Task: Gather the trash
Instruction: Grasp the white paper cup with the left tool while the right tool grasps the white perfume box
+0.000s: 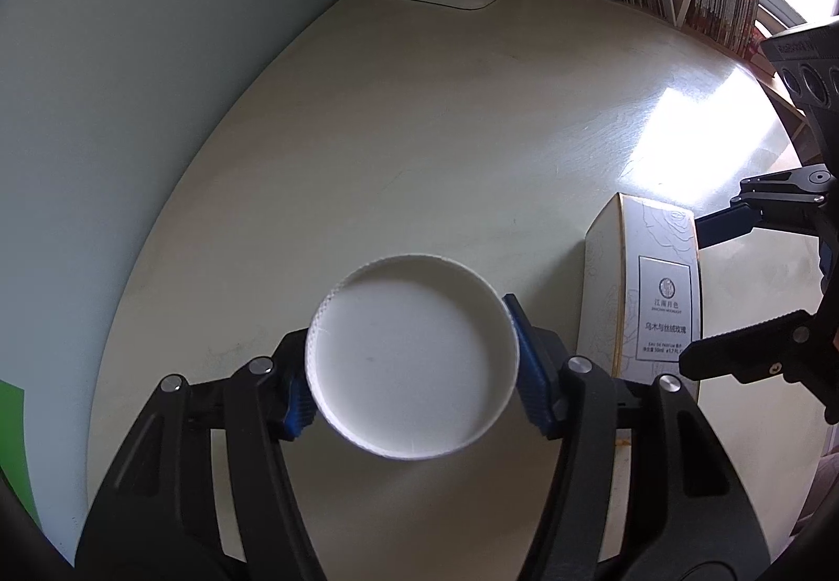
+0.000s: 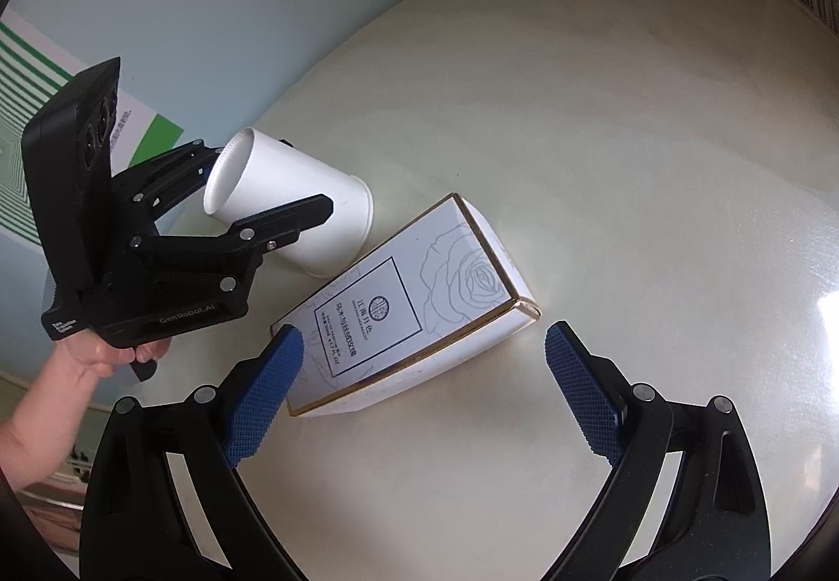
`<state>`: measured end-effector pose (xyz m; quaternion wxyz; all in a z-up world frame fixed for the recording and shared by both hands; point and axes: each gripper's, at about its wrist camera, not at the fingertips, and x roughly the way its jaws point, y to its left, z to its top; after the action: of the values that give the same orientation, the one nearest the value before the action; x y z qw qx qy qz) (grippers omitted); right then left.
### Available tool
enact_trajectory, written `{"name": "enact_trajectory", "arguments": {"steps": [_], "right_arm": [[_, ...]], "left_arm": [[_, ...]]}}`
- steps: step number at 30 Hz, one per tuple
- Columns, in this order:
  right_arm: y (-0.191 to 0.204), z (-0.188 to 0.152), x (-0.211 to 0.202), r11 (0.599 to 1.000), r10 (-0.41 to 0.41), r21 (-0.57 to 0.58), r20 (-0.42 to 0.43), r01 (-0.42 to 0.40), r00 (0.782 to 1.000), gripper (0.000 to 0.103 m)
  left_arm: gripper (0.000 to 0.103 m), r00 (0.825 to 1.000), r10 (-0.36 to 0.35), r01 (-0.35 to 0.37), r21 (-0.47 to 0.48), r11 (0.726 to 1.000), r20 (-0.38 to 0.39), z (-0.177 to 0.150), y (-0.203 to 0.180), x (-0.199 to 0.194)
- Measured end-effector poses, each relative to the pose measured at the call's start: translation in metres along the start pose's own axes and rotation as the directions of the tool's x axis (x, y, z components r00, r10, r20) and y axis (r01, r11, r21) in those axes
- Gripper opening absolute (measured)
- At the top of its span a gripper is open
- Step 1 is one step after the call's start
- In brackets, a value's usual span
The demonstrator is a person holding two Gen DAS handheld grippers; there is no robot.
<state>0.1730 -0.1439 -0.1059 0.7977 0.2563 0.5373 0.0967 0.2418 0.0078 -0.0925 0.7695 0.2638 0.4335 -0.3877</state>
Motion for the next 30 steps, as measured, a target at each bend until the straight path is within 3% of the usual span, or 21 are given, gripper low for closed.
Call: {"name": "enact_trajectory", "arguments": {"steps": [10, 17, 21, 30], "right_arm": [[0.034, 0.018, 0.034, 1.0, -0.006, -0.028, -0.053, 0.004, 0.999, 0.093], [0.065, 0.019, 0.063, 0.989, -0.056, -0.14, -0.097, 0.042, 0.994, 0.091], [0.087, 0.016, 0.073, 0.973, -0.069, -0.227, -0.111, 0.042, 0.991, 0.064], [0.13, 0.019, 0.07, 0.939, -0.062, -0.343, -0.081, 0.03, 0.995, 0.051]], "left_arm": [[0.058, 0.999, 0.044, -0.045, -0.05, 0.998, -0.022, -0.05, 0.028, -0.02], [0.058, 0.996, 0.075, -0.08, -0.135, 0.988, -0.04, -0.096, 0.061, -0.037], [0.057, 0.995, 0.093, -0.1, -0.188, 0.977, -0.047, -0.117, 0.077, -0.044], [0.056, 0.988, 0.139, -0.15, -0.252, 0.956, -0.062, -0.14, 0.095, -0.064]]}}
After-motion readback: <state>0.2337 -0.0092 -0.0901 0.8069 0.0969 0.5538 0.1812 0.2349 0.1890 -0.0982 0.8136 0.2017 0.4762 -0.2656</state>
